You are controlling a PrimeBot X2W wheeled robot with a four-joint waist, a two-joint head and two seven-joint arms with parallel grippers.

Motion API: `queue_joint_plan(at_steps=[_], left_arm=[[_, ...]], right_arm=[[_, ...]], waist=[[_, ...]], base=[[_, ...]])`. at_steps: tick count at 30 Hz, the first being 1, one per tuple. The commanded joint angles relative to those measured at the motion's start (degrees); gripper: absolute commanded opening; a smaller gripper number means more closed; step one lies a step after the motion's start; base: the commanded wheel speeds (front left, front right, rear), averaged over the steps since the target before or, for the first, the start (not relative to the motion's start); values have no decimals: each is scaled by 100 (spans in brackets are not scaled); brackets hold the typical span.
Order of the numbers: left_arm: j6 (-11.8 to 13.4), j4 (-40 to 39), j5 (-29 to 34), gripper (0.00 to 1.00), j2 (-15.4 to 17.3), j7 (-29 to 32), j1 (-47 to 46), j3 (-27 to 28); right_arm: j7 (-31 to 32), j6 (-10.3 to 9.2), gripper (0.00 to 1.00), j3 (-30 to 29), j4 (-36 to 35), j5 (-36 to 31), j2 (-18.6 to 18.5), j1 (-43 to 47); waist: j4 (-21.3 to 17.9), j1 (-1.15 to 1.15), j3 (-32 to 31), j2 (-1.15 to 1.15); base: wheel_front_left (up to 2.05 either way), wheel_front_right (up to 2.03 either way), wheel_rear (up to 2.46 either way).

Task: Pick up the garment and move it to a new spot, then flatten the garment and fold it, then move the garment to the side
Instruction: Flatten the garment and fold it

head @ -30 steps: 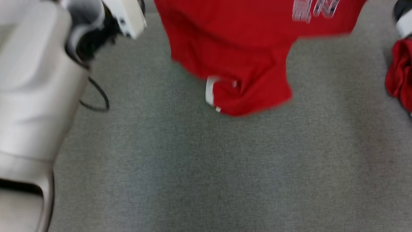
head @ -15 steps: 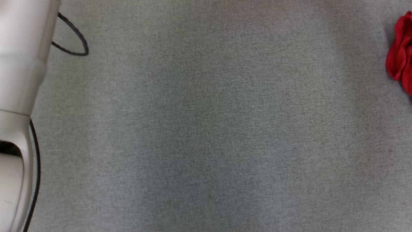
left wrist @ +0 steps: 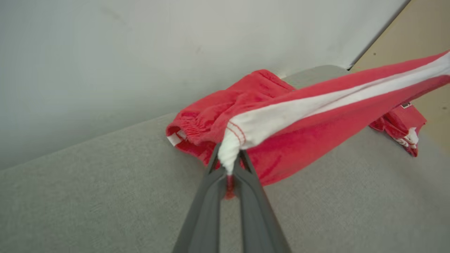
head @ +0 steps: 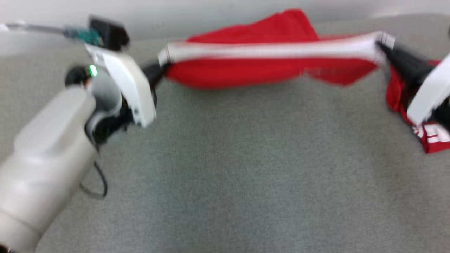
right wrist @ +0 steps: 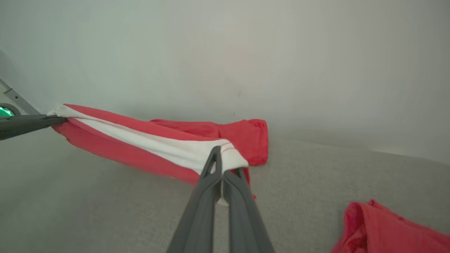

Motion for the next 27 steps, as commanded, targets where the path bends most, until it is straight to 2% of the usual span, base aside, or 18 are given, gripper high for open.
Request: queue_joint_plan(at_steps=[1,11,16,20,24,27], left_arm=[[12,-166,-181,0,180,98,261,-111],[12,-1774,-1078,0,1120,675,1963,-1017],[12,-2396,-1261,0,1367,985,2433,-1335],[52,-2835,-1526,0,1492,1163,2568,-1360],[128,-3021,-1861,0,1553,1319,2446,-1187],[120,-2929,-2162,0,1520,1635,2144,-1021]], right_arm=[[117,-16,0,116,-113,103,-142,246],[1052,-16,0,934,-1259,890,-1097,1707],[1448,-16,0,1125,-2007,1330,-1770,2245],[1767,-15,0,1171,-2612,1723,-2276,2455],[1907,-15,0,1052,-2804,2048,-2446,2266],[2169,-15,0,969,-2634,2158,-2357,1934]], waist=[[-71,0,-424,0],[-168,0,-1323,0],[-44,0,-1534,0],[51,0,-1585,0],[155,0,-1477,0],[284,0,-1241,0]], base=[[0,0,0],[0,0,0],[0,0,0],[0,0,0],[0,0,0],[0,0,0]])
